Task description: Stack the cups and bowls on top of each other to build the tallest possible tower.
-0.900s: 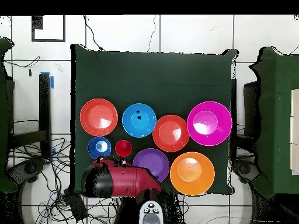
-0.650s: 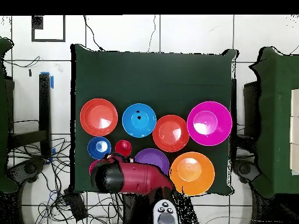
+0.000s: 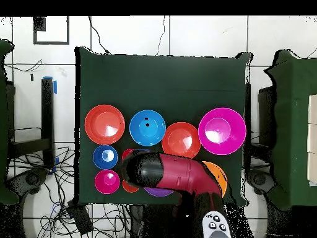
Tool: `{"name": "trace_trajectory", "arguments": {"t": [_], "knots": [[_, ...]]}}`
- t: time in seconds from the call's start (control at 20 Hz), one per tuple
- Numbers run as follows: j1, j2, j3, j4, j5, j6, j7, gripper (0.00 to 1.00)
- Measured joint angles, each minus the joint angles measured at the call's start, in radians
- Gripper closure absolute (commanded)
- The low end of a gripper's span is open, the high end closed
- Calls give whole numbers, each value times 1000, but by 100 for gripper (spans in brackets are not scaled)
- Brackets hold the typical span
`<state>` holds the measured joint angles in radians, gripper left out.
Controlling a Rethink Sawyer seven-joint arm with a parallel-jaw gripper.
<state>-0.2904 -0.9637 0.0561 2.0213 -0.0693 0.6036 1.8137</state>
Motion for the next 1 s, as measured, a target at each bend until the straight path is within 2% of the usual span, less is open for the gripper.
{"name": "trace_trajectory", "arguments": {"t": [0.3,1.0], "knots": [[-66,9,47,-74,-43,56,0,0],[-152,53,133,-161,-141,64,0,0]]}}
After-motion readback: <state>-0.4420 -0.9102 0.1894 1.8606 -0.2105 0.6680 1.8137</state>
